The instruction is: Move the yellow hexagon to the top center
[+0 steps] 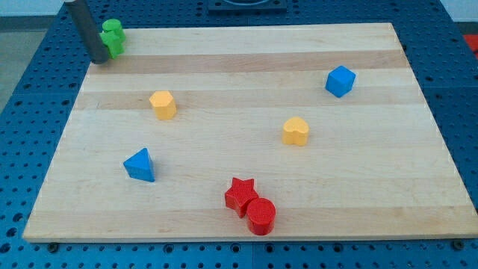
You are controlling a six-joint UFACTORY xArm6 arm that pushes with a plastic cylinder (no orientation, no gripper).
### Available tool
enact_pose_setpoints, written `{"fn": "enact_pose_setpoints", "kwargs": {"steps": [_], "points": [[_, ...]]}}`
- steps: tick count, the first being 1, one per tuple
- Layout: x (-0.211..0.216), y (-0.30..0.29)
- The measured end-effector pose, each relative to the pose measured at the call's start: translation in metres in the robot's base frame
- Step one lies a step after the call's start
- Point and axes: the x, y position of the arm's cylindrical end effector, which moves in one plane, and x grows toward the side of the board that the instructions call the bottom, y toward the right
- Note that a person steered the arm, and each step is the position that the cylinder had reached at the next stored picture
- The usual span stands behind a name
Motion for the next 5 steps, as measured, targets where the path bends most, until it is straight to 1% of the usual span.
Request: {"fn": "enact_pose_setpoints", "kwargs": {"steps": [1,4,5], "points": [[0.022,0.001],[0.026,0.008],[0.053,0.024]]}}
